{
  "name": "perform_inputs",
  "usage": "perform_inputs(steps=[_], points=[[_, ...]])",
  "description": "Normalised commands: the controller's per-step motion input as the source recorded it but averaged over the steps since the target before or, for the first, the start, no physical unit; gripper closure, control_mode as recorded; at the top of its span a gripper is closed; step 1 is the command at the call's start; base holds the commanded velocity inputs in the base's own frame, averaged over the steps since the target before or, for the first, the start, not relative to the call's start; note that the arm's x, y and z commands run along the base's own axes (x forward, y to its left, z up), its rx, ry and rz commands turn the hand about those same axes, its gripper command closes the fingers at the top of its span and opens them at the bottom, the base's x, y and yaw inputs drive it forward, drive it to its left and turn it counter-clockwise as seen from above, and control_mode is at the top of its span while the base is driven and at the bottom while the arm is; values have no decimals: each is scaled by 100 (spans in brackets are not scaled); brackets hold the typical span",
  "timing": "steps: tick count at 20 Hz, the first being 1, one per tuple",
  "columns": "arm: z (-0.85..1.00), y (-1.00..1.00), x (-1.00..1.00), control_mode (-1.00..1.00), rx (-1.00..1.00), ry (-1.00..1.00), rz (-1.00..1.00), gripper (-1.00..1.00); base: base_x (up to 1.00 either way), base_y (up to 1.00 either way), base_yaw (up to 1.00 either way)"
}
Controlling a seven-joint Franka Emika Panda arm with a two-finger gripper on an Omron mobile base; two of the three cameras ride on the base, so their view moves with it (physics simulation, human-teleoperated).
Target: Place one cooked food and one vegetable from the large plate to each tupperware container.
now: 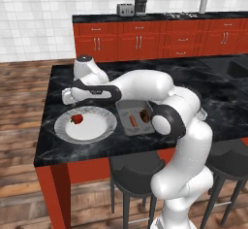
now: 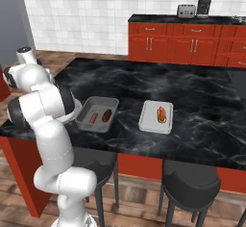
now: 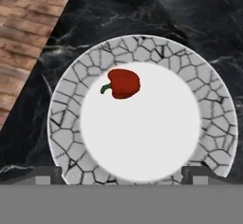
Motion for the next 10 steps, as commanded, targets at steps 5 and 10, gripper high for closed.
perform_inputs(steps=[5,10], points=[[-32,0,29,-100,-1,-8,0,-100,0,0,0],[-49,0,12,-100,-3,2,0,-100,0,0,0]])
